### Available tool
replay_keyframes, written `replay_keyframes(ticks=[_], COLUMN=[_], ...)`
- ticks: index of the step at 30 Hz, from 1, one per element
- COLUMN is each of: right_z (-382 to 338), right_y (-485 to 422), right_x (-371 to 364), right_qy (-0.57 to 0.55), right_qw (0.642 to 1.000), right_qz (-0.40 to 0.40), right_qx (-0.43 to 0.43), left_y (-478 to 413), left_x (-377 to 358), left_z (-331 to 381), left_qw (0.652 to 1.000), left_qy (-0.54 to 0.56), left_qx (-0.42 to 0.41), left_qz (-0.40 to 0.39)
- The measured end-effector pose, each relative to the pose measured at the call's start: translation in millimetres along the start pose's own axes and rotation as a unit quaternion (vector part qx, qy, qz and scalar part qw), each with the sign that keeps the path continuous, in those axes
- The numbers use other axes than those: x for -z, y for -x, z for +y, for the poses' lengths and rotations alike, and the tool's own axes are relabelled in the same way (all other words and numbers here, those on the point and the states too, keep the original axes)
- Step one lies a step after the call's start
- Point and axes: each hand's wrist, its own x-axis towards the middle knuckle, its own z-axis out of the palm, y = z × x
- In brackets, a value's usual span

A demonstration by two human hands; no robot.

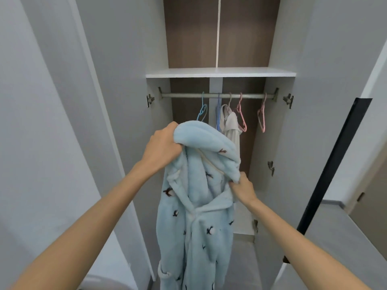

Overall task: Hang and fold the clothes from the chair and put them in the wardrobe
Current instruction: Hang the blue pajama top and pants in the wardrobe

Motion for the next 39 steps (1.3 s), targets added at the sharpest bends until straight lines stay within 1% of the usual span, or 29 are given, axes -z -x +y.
replay_keyframes(ticks=[3,6,8,9,10,11,12,13,14,15,17,18,19,21,23,24,25,26,28,30,31,33,34,37,39], right_z=[-31,-81,-105,-113,-115,-114,-109,-102,-94,-87,-79,-78,-77,-75,-74,-73,-74,-74,-71,-63,-59,-48,-43,-34,-25], right_y=[-5,-2,1,2,1,-1,-5,-10,-14,-17,-21,-22,-25,-29,-34,-36,-37,-40,-45,-53,-58,-71,-78,-98,-118], right_x=[28,59,67,66,63,58,53,47,41,36,30,28,28,28,29,29,28,26,21,15,11,4,0,-11,-18], right_qy=[-0.016,-0.045,-0.073,-0.083,-0.074,-0.029,0.047,0.121,0.163,0.171,0.138,0.114,0.091,0.041,-0.006,-0.010,0.000,0.019,0.064,0.095,0.102,0.124,0.136,0.170,0.188], right_qw=[0.999,0.991,0.973,0.965,0.964,0.974,0.985,0.987,0.985,0.984,0.988,0.990,0.992,0.994,0.994,0.994,0.995,0.996,0.996,0.994,0.993,0.991,0.989,0.985,0.982], right_qz=[0.033,0.095,0.166,0.194,0.203,0.184,0.142,0.095,0.062,0.045,0.039,0.041,0.046,0.069,0.092,0.097,0.094,0.085,0.063,0.051,0.044,0.031,0.025,0.013,-0.013], right_qx=[0.005,0.080,0.143,0.157,0.152,0.126,0.085,0.040,0.002,-0.025,-0.054,-0.066,-0.072,-0.073,-0.057,-0.042,-0.025,-0.010,0.009,0.026,0.034,0.044,0.043,0.033,0.020], left_y=[-14,-21,-21,-21,-19,-17,-16,-15,-15,-14,-12,-12,-11,-12,-13,-14,-15,-16,-22,-27,-30,-38,-42,-61,-79], left_x=[-2,2,3,2,1,-2,-6,-10,-14,-19,-28,-31,-31,-28,-24,-24,-26,-29,-39,-48,-54,-65,-71,-89,-103], left_z=[-39,-69,-77,-79,-82,-86,-93,-100,-107,-114,-125,-129,-130,-131,-128,-126,-123,-123,-125,-128,-129,-131,-131,-133,-135], left_qw=[0.998,0.994,0.991,0.985,0.975,0.963,0.954,0.952,0.953,0.955,0.955,0.947,0.930,0.871,0.817,0.803,0.805,0.819,0.870,0.923,0.940,0.955,0.956,0.958,0.960], left_qy=[-0.055,-0.089,-0.124,-0.159,-0.201,-0.235,-0.244,-0.230,-0.204,-0.169,-0.060,0.014,0.100,0.270,0.384,0.414,0.423,0.418,0.378,0.328,0.305,0.274,0.270,0.273,0.268], left_qx=[0.033,0.052,0.059,0.064,0.075,0.084,0.094,0.105,0.115,0.125,0.176,0.216,0.264,0.346,0.373,0.366,0.347,0.321,0.255,0.146,0.085,-0.003,-0.024,-0.023,-0.008], left_qz=[-0.028,-0.019,0.003,-0.012,-0.054,-0.106,-0.148,-0.174,-0.192,-0.209,-0.233,-0.238,-0.237,-0.220,-0.214,-0.223,-0.231,-0.229,-0.186,-0.140,-0.130,-0.116,-0.110,-0.090,-0.073])
